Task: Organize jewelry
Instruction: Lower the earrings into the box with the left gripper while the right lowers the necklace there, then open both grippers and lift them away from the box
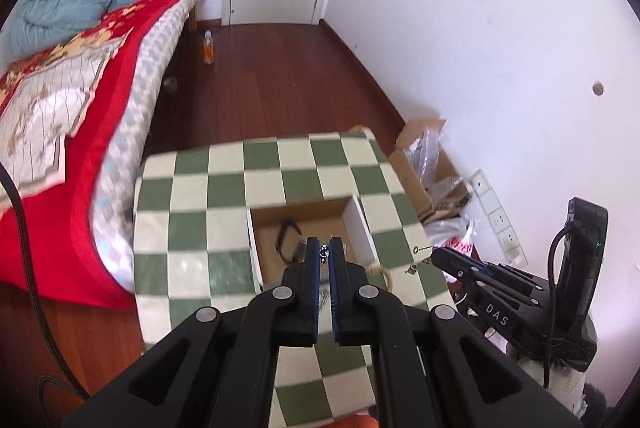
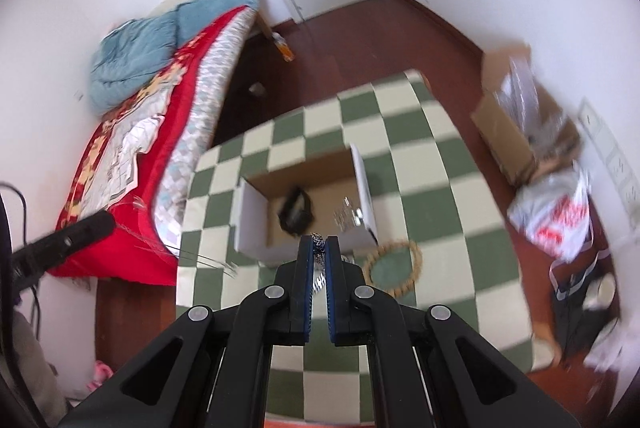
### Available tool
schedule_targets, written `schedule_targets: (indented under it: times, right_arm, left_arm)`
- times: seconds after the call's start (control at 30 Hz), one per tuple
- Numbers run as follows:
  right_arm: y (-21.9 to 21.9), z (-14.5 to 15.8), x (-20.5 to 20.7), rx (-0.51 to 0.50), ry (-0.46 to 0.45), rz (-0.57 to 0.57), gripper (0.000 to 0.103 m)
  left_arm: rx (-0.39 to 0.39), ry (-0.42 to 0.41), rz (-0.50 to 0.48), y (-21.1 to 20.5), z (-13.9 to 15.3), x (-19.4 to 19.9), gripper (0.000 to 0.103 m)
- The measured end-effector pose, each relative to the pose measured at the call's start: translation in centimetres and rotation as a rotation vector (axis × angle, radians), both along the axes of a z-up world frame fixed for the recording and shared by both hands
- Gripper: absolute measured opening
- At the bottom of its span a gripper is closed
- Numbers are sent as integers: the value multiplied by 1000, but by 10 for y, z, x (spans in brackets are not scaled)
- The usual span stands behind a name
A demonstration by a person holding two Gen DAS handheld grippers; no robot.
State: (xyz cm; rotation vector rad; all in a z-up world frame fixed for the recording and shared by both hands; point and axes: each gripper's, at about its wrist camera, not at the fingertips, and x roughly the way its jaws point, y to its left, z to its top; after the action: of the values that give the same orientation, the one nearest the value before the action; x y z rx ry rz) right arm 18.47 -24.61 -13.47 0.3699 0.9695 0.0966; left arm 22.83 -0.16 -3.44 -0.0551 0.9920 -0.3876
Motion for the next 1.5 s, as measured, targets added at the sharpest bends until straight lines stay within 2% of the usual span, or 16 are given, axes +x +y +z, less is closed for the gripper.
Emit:
schedule_targets:
  times: [0.17, 0.37, 0.63, 0.77, 1.07, 1.27, 1.3, 1.33, 1.37, 1.4, 1.43, 1.47, 1.5]
  right_arm:
    - [12, 18, 32, -54, -24, 59, 5]
    - [21, 12, 68, -68, -3, 95, 5]
    - [36, -40, 123, -44, 105, 119, 5]
    - [40, -63, 147, -52, 148, 133, 5]
    - [36, -118, 197, -6, 315, 148, 6]
    - [35, -131, 204, -10, 377, 166, 7]
    - [35, -131, 204, -10, 379, 169, 7]
    - [35, -130, 203, -18, 382, 167, 11]
    - [34, -130, 203, -18, 382, 163, 23]
    - [33, -128, 202, -19, 380, 156, 31]
    - [31, -126, 201, -25, 377, 148, 46]
    - [30, -123, 199, -23, 374, 144, 58]
    - [29, -120, 197, -36, 372, 135, 62]
  left_arm:
    - [3, -23, -2, 1, 7, 29, 2]
    - [37, 11, -18, -11, -16, 59, 2]
    - [116, 137, 20, -13, -80, 100, 2]
    - [156, 168, 54, -5, -100, 112, 2]
    - [148, 300, 127, 5, -146, 143, 3]
    - [138, 330, 154, 7, -158, 152, 7]
    - [150, 327, 164, 7, -158, 153, 11]
    - [154, 319, 176, 8, -157, 153, 15]
    - [157, 312, 185, 9, -156, 154, 29]
    - [156, 302, 189, 10, -154, 154, 47]
    - [160, 288, 198, 10, -151, 153, 57]
    - [170, 274, 206, 11, -149, 152, 75]
    - [184, 251, 212, 11, -147, 150, 82]
